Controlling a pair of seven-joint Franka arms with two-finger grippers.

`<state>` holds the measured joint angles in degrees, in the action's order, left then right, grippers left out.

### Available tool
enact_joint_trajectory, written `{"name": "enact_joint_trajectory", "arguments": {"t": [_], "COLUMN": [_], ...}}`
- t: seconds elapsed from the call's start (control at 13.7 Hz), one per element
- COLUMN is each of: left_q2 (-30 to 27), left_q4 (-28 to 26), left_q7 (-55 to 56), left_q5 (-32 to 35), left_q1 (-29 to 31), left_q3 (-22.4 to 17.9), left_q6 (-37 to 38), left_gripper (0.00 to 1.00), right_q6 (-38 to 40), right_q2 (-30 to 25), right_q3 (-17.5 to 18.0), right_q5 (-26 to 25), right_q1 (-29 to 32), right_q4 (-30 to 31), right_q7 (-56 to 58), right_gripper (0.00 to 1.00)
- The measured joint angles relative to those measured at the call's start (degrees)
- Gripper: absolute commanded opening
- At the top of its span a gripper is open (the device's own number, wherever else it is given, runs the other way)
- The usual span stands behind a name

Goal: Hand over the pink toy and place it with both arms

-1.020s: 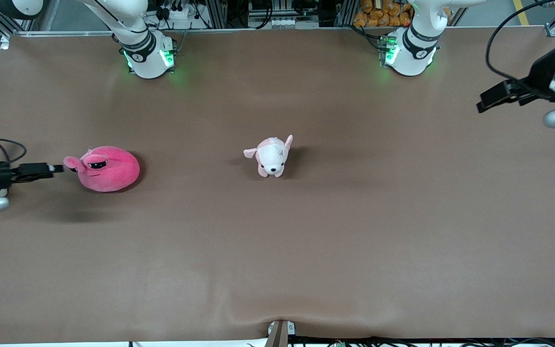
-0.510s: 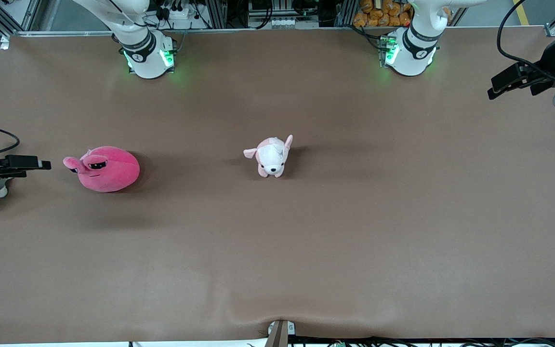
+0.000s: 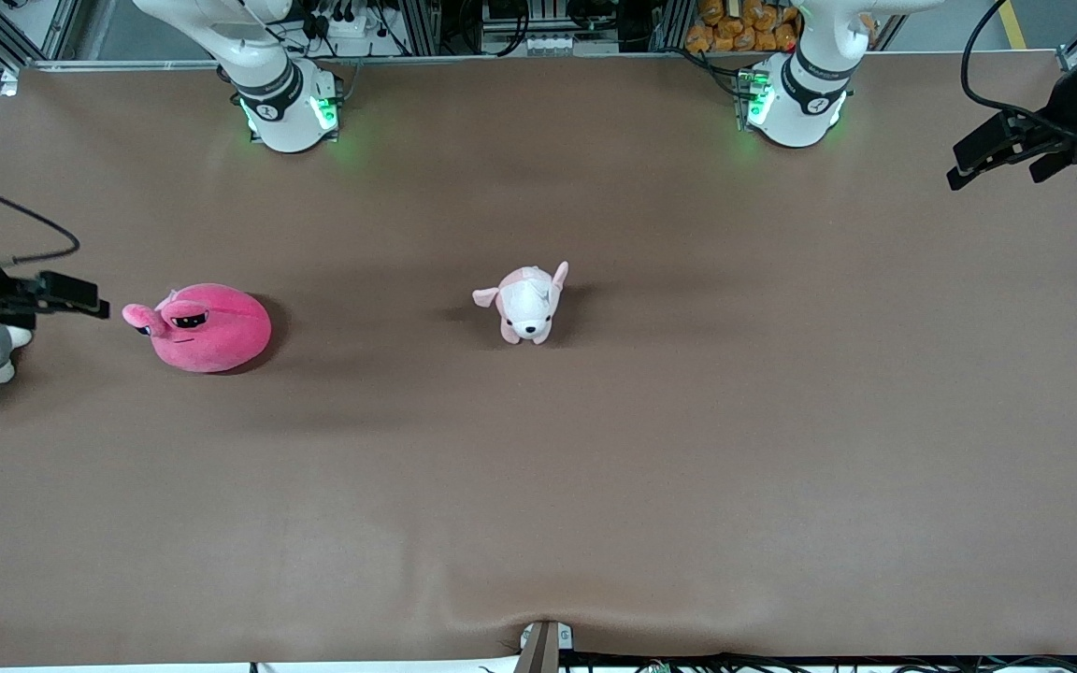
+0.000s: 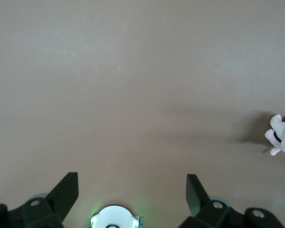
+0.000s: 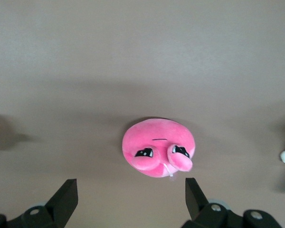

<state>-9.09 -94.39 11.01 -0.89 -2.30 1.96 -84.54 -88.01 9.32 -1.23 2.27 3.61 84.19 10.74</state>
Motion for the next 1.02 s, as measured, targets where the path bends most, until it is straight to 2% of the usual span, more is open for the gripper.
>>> {"name": "enact_joint_trajectory", "arguments": {"t": [0.22, 0.36, 0.58, 0.8, 1.02], "left_q2": [-0.01, -0.02, -0.31, -0.69, -0.69], "left_q4": [-0.10, -0.11, -0.10, 0.35, 1.52], "left_q7": [-0.01, -0.01, -0.01, -0.01, -0.01], "left_q5": [2.17, 2.93, 3.06, 3.07, 3.10], "left_q1": [-0.12, -0.17, -0.18, -0.20, -0.08], "left_q3": [0.19, 0.23, 0.25, 0.22, -0.27], "left_q6": [-0.03, -0.03, 0.03, 0.21, 0.28], "left_gripper": [1.00, 1.00, 1.00, 1.00, 1.00], "right_q6": [-0.61, 0.30, 2.63, 5.06, 5.56], "right_q2": [-8.53, -11.61, -12.49, -12.49, -12.42], "right_q3": [-0.03, 0.65, 1.08, -1.34, -1.87], "right_q5": [-0.75, -0.74, -0.46, 0.39, 0.81], "right_q1": [0.00, -0.11, -0.84, -0.83, -0.83], "right_q4": [6.92, 8.88, 8.01, 5.69, 5.47], "right_q7": [-3.13, -8.03, -12.58, -12.22, -11.35], "right_gripper": [1.00, 1.00, 1.00, 1.00, 1.00]}}
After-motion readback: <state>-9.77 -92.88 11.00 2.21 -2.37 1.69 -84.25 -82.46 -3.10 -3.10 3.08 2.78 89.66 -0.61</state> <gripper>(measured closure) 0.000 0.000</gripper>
